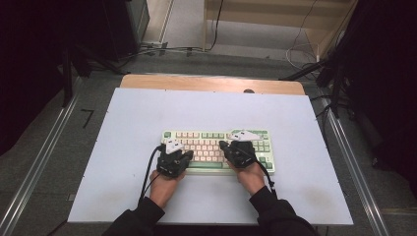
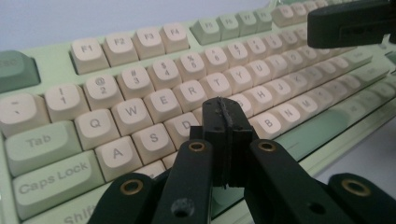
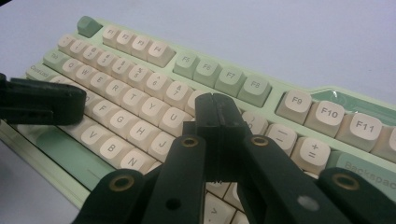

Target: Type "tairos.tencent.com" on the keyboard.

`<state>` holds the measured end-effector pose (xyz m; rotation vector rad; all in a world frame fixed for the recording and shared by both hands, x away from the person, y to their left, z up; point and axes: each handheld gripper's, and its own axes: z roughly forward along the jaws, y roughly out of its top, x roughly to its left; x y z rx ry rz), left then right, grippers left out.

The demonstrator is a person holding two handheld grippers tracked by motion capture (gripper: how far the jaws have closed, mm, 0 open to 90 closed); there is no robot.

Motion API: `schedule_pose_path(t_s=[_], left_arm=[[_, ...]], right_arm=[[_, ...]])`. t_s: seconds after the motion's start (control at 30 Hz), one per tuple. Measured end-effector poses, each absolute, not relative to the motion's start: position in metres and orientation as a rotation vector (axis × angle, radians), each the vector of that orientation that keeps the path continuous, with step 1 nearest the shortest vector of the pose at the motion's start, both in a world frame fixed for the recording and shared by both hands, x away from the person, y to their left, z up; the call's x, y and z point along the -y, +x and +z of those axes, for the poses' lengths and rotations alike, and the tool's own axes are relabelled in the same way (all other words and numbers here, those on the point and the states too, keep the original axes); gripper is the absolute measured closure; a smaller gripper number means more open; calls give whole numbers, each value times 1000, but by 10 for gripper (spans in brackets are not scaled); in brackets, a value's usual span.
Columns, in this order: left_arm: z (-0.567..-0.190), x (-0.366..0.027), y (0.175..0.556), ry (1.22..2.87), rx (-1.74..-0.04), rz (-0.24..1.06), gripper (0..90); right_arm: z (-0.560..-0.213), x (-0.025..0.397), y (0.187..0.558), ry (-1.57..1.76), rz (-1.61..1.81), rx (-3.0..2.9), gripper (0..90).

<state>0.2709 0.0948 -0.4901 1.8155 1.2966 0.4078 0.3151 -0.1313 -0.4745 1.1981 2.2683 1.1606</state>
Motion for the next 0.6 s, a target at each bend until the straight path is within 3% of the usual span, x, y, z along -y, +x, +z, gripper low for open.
schedule_pose_path(t_s=[0.6], left_arm=[[-481,-114,277,1728,-1334,460,900]], right_arm=[[-477,131,317,1205,1147,-2268,874]])
